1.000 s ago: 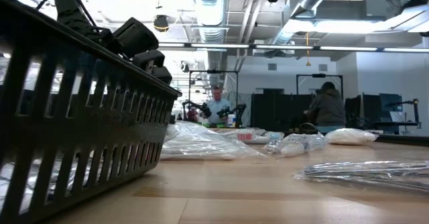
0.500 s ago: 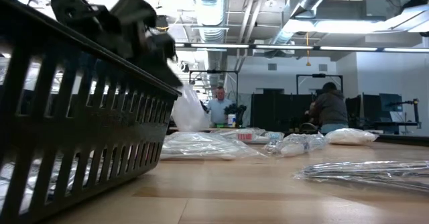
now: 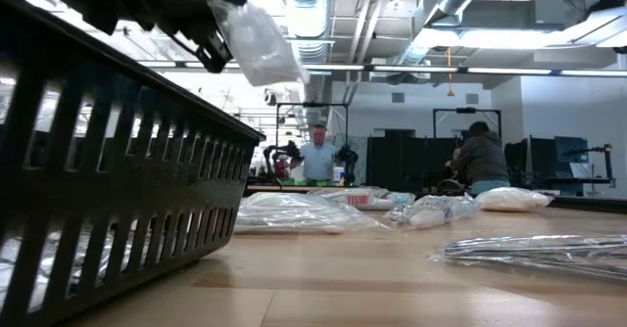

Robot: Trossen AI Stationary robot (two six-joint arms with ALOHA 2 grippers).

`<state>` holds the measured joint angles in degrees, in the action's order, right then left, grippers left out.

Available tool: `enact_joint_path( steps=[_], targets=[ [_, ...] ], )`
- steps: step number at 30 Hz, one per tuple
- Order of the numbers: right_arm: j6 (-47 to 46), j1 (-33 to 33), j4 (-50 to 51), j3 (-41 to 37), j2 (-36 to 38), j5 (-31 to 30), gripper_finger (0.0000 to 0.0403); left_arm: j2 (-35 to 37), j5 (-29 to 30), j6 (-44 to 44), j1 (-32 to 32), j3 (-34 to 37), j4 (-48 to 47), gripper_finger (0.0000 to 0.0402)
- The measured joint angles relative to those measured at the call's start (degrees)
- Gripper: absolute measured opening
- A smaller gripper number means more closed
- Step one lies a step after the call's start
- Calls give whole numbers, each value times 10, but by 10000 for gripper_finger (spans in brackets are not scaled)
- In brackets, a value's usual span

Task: Pick & Place Travel size toiletries
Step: Put the cotton pack into the left black bin

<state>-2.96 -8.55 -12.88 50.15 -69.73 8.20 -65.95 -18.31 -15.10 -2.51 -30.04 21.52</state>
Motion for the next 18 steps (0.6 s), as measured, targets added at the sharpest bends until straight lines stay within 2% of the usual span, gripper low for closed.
enact_joint_path(
  steps=[9, 18],
  targets=[
    [-41, 20, -11, -1, -28, -7, 260, 4, 1, 77, -37, 0, 46, 0],
    [-163, 55, -64, 12, -90, -1, 259, 25, 1, 105, -72, 0, 84, 0]
  ],
)
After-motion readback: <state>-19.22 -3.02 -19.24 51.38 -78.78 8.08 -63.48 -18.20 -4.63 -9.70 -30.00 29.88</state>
